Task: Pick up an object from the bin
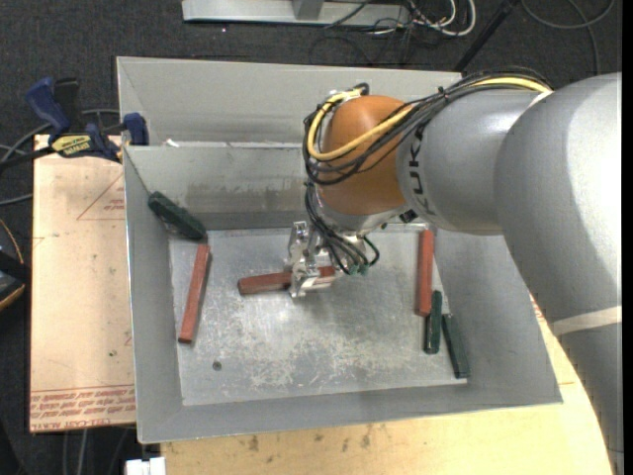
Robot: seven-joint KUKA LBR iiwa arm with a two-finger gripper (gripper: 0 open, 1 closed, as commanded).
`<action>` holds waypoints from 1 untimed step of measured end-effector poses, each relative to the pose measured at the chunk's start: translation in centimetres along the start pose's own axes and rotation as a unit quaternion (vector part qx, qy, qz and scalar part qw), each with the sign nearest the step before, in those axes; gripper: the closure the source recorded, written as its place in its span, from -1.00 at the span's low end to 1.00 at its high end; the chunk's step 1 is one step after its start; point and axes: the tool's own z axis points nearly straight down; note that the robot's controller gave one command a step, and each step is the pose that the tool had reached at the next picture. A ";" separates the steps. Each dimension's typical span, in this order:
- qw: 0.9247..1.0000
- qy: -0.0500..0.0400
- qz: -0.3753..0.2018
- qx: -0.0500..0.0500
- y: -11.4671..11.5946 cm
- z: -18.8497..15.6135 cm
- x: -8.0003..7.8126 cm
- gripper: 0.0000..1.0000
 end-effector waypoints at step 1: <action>1.000 0.000 0.000 0.000 0.0 0.0 0.0 1.00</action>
Offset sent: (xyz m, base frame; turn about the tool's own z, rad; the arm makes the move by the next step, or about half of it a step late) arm -0.0032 -0.0087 0.1730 -0.0318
